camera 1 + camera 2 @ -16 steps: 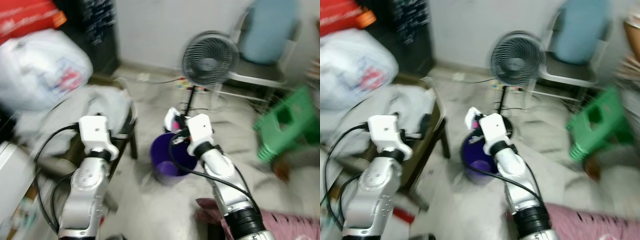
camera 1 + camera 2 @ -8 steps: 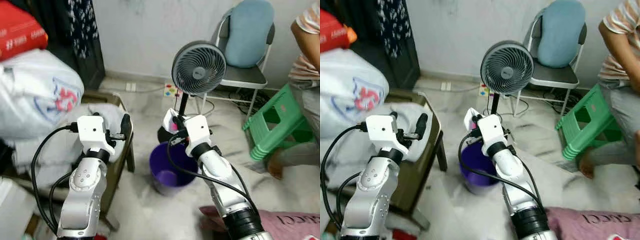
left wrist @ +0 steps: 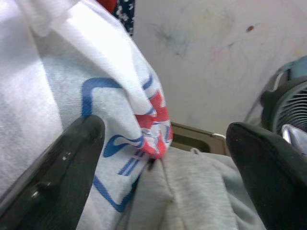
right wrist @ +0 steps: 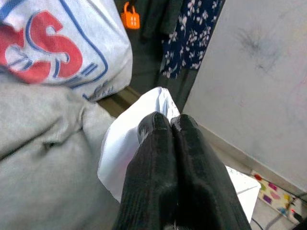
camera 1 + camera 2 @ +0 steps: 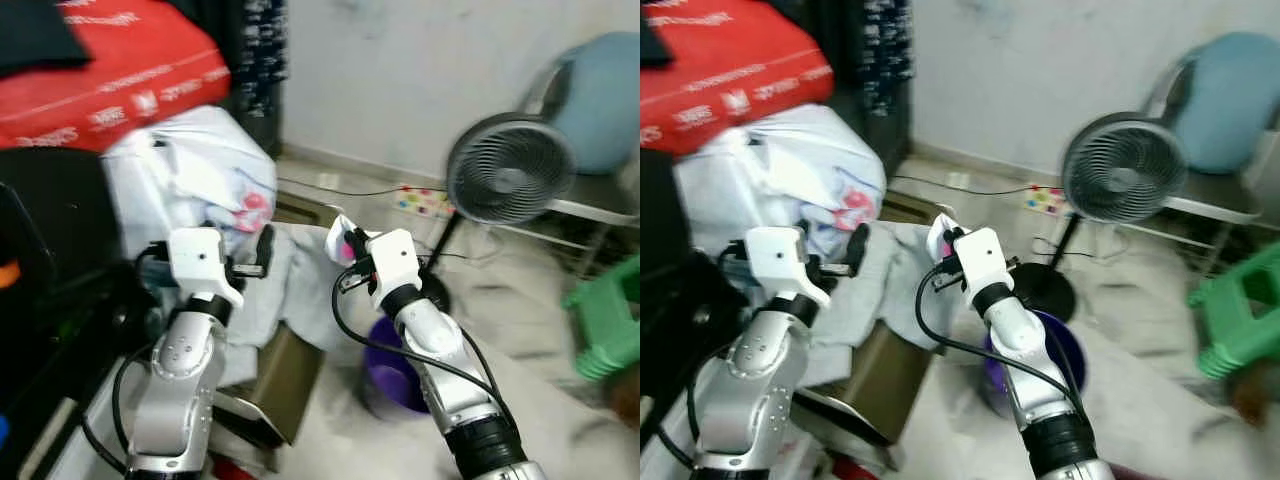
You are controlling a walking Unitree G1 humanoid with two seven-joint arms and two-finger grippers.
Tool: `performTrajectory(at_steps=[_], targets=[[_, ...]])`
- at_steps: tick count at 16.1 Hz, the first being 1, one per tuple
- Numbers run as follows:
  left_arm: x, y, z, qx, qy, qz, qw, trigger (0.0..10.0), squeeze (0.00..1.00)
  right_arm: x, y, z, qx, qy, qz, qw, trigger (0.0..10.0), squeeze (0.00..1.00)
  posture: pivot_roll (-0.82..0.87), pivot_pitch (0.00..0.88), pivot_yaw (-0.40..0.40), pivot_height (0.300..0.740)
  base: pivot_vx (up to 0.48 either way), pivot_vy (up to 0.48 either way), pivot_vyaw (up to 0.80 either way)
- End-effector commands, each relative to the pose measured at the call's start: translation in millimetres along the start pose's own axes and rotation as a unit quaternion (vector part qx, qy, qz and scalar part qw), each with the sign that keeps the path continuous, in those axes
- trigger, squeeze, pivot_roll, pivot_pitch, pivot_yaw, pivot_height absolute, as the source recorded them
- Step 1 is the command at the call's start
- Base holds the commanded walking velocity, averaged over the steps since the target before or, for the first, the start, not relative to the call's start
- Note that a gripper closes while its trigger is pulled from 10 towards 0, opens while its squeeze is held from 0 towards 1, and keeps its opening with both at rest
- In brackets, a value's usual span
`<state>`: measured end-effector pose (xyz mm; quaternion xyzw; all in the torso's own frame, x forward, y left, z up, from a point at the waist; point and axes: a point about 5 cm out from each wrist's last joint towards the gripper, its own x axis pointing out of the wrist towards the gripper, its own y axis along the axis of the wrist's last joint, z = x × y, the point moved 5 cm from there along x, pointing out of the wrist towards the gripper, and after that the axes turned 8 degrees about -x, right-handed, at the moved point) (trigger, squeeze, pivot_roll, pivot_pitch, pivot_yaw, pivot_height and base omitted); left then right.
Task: Clean up the room
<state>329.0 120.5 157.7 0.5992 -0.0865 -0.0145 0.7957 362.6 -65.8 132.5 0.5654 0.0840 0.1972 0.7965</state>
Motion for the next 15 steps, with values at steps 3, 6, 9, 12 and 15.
performTrajectory(at_steps=[3,6,9,12,15], targets=[[0.9,1.0,-0.9,-0.005,0.004,0.0,1.0,10.0,0.0,-4.3,-7.4,11.2,-0.002,-0.016,-0.012,1.0,10.0,0.0,-0.01,0.103,-0.07,0.74,0.0,0.0,0.0],[0.7,1.1,0.8,-0.009,-0.004,-0.002,1.0,10.0,0.0,-4.3,-8.2,11.9,-0.004,-0.015,-0.013,1.0,10.0,0.0,-0.02,0.102,-0.072,0.74,0.0,-0.106,0.0],[0.7,0.8,1.2,-0.012,-0.005,-0.003,1.0,10.0,0.0,-4.2,-8.7,12.2,-0.005,-0.014,-0.013,1.0,10.0,0.0,-0.02,0.099,-0.072,0.74,0.0,-0.35,0.0],[1.1,0.5,1.3,-0.012,-0.006,-0.004,1.0,10.0,0.0,-4.0,-8.8,12.4,-0.006,-0.013,-0.013,1.0,10.0,0.0,-0.02,0.096,-0.073,0.74,0.0,-0.35,0.0],[1.1,0.4,1.0,-0.011,-0.006,-0.005,1.0,10.0,0.0,-3.7,-8.5,12.3,-0.006,-0.013,-0.012,1.0,10.0,0.0,-0.02,0.096,-0.073,0.74,0.0,-0.361,0.0]])
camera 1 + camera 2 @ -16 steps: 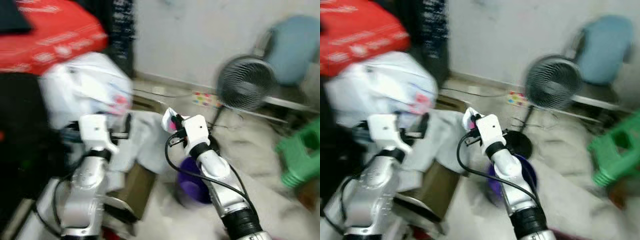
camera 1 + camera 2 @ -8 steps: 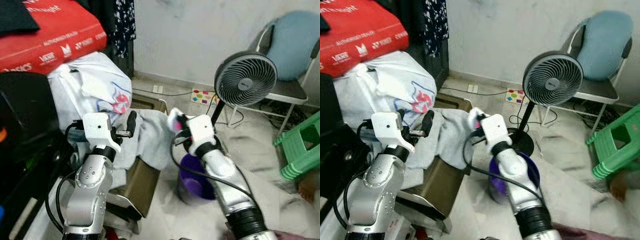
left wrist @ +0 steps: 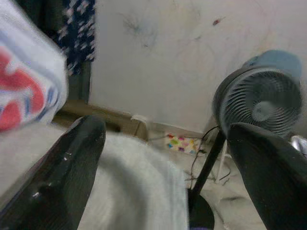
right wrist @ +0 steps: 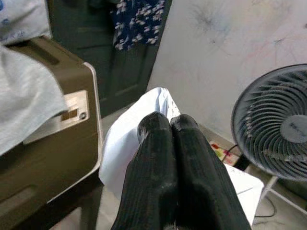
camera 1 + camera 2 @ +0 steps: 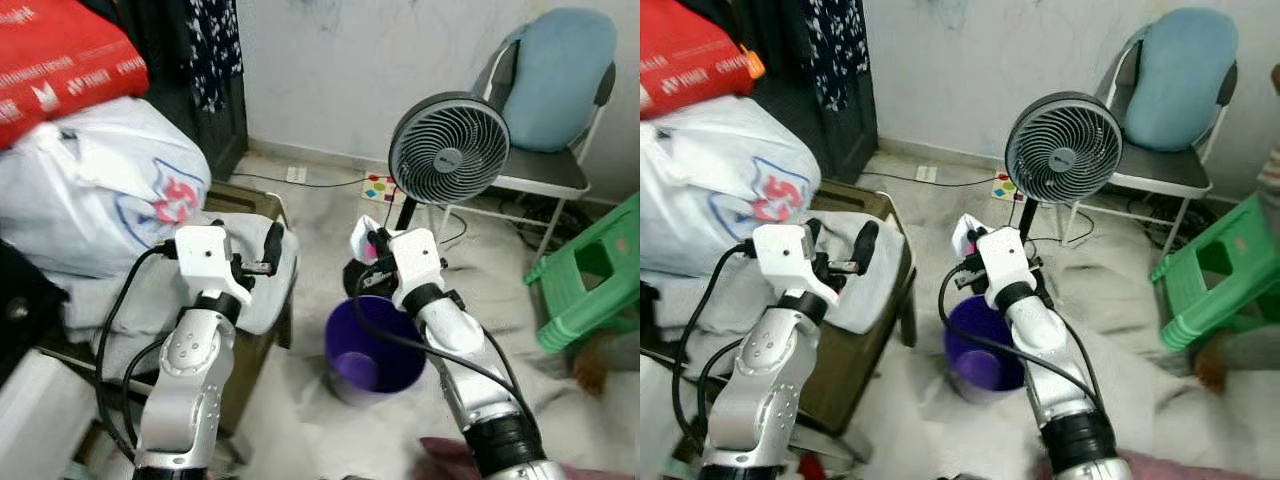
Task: Clean up the room
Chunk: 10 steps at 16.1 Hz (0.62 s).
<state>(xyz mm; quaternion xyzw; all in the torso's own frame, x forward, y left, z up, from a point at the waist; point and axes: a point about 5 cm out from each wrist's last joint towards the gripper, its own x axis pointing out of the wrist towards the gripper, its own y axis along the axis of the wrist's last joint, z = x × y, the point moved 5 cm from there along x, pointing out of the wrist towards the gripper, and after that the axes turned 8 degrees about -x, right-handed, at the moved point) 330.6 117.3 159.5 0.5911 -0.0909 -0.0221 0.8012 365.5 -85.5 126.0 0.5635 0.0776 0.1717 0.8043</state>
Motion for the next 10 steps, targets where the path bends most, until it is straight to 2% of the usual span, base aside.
performTrajectory(at_steps=[1,2,7,9,10], targets=[[-1.1,-0.8,-2.3,0.0,0.002,-0.003,1.0,10.0,0.0,2.2,3.7,-4.0,-0.001,0.007,0.006,1.0,10.0,0.0,-0.01,0.091,-0.073,0.74,0.0,-0.352,0.0],[-1.0,-0.8,-2.2,0.0,0.002,-0.003,1.0,10.0,0.0,2.6,3.6,-4.3,-0.001,0.008,0.007,1.0,10.0,0.0,-0.01,0.091,-0.073,0.74,0.0,-0.326,0.0],[-1.1,0.6,-1.4,-0.005,-0.003,0.003,1.0,10.0,0.0,2.9,1.8,-4.8,0.003,0.008,0.003,1.0,10.0,0.0,-0.01,0.086,-0.072,0.74,0.0,0.0,0.0],[-1.1,1.7,-0.6,-0.01,-0.007,0.006,1.0,10.0,0.0,3.3,-2.4,-2.8,0.018,0.003,-0.008,1.0,10.0,0.0,-0.01,0.084,-0.072,0.74,0.0,0.0,0.0],[-1.2,1.9,-0.3,-0.011,-0.008,0.007,1.0,10.0,0.0,3.7,-2.8,-2.2,0.018,0.002,-0.008,1.0,10.0,0.0,-0.01,0.084,-0.072,0.74,0.0,0.0,-0.8]])
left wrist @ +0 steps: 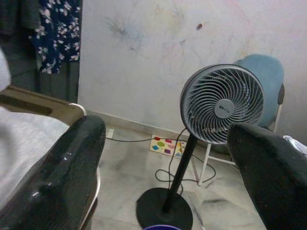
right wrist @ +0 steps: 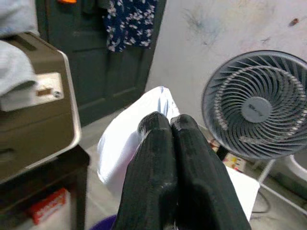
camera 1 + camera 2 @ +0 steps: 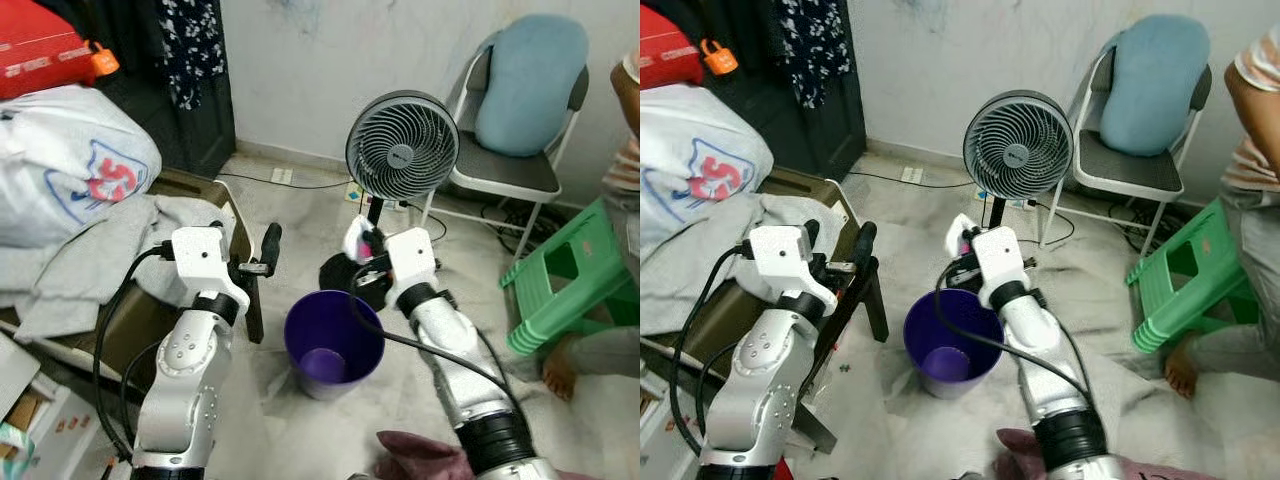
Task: Clean up the room
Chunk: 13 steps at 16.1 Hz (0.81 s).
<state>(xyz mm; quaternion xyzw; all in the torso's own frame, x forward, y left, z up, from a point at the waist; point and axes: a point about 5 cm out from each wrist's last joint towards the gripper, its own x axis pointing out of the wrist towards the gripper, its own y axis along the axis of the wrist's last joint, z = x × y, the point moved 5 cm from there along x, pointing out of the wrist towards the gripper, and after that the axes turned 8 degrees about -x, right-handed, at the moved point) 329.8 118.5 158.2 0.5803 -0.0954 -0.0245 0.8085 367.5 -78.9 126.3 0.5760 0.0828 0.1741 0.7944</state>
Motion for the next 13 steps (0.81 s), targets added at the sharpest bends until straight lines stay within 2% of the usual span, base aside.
performTrajectory(at_steps=[1,4,6,9,13], targets=[[-0.1,3.0,1.4,0.001,-0.004,0.006,1.0,10.0,0.0,-0.4,-5.2,3.5,0.002,-0.003,-0.011,1.0,10.0,0.0,-0.01,0.084,-0.072,0.74,0.0,0.0,-0.8],[-0.7,2.8,0.9,0.0,-0.004,0.005,1.0,10.0,0.0,-0.5,-5.3,3.4,0.003,-0.004,-0.011,1.0,10.0,0.0,-0.01,0.09,-0.073,0.74,0.0,0.0,-0.8],[-0.8,3.3,1.6,-0.001,-0.007,0.006,1.0,10.0,0.0,-0.2,-5.0,3.5,0.004,-0.004,-0.011,1.0,10.0,0.0,-0.01,0.091,-0.073,0.74,0.0,0.0,-0.41],[-0.9,4.7,4.1,-0.004,-0.015,0.009,1.0,10.0,0.0,0.1,-5.1,3.5,0.003,-0.005,-0.012,1.0,10.0,0.0,-0.01,0.093,-0.072,0.74,0.0,0.0,0.0],[0.0,4.6,3.7,-0.006,-0.016,0.007,1.0,10.0,0.0,0.6,-3.1,3.4,-0.005,-0.005,-0.007,1.0,10.0,0.0,-0.01,0.095,-0.07,0.74,0.249,0.0,0.0]])
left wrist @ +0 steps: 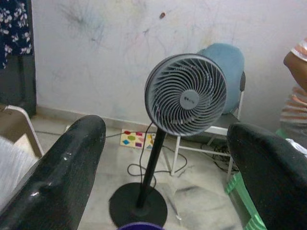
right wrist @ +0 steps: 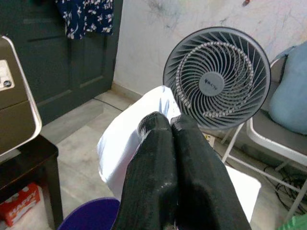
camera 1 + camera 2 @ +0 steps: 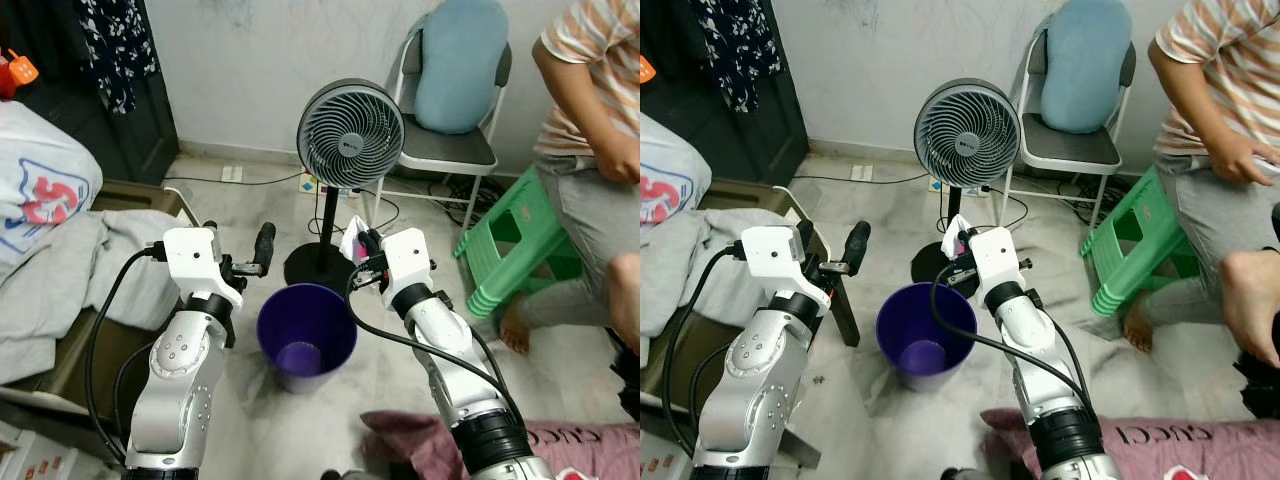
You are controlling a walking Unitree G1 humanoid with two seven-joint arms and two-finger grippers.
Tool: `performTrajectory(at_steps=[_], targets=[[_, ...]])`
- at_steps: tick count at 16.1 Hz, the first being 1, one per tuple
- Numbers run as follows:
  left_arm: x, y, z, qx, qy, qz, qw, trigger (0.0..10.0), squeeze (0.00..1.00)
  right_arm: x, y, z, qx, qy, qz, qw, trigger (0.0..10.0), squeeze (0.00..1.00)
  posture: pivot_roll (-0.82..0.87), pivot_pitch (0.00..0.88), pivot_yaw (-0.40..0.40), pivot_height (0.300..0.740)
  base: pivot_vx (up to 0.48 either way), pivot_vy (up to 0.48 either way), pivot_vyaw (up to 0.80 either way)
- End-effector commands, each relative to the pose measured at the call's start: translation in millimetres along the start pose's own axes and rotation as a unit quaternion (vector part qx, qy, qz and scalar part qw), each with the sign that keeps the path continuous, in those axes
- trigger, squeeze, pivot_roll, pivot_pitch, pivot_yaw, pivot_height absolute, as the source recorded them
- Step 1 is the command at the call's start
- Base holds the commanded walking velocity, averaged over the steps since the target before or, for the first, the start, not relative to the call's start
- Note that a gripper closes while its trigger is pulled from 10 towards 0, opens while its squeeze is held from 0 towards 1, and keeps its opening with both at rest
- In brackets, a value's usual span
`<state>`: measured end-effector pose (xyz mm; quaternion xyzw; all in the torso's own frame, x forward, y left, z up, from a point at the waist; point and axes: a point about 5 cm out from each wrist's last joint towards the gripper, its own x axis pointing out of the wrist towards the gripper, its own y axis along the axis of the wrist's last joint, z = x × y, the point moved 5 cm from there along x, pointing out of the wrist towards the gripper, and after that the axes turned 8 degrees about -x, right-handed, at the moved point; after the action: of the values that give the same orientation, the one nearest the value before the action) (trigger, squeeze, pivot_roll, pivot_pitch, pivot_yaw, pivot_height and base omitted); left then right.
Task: Clean up the room
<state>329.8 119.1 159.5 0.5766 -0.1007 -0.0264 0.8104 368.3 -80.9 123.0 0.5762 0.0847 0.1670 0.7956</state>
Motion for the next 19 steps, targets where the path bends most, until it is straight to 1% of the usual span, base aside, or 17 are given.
performTrajectory(at_steps=[1,4,6,7,11,12,13,19], targets=[[0.1,3,4.1,-0.001,-0.011,0.006,1.0,10.0,0.0,1.0,1,2.2,-0.006,-0.002,0.001,1.0,10.0,0.0,-0.01,0.095,-0.07,0.74,0.307,0.281,0.0],[0.9,4,4.2,-0.001,-0.011,0.006,1.0,10.0,0.0,2.1,3,2.5,-0.007,-0.002,0.003,1.0,10.0,0.0,-0.01,0.096,-0.072,0.74,0.301,0.286,0.0],[0.1,3,5.7,-0.002,-0.013,0.005,1.0,10.0,0.0,4.7,12,2.4,-0.009,-0.004,0.018,1.0,10.0,0.0,-0.01,0.096,-0.071,0.74,0.298,0.311,0.0],[0.2,3,5.9,-0.002,-0.013,0.005,1.0,10.0,0.0,5.2,13,1.9,-0.008,-0.003,0.02,1.0,10.0,0.0,-0.01,0.095,-0.071,0.74,0.3,0.334,0.0],[2.0,4,4.7,-0.002,-0.011,0.008,1.0,10.0,0.0,5.0,12,1.0,-0.008,-0.002,0.02,1.0,10.0,0.0,-0.01,0.094,-0.07,0.74,0.293,0.332,0.0],[2.0,3,4.1,-0.003,-0.007,0.007,1.0,10.0,0.0,5.0,12,1.1,-0.008,-0.002,0.02,1.0,10.0,0.0,-0.01,0.094,-0.07,0.74,0.0,0.289,0.0],[2.5,5,6.4,-0.008,-0.012,0.011,1.0,10.0,0.0,4.9,11,1.1,-0.009,-0.002,0.019,1.0,10.0,0.0,-0.01,0.093,-0.07,0.74,0.0,0.0,0.0],[2.2,4,7.7,-0.006,-0.013,0.011,1.0,10.0,0.0,4.0,7,-0.1,-0.013,0.003,0.013,1.0,10.0,0.0,-0.01,0.088,-0.071,0.74,0.0,0.0,0.0]])
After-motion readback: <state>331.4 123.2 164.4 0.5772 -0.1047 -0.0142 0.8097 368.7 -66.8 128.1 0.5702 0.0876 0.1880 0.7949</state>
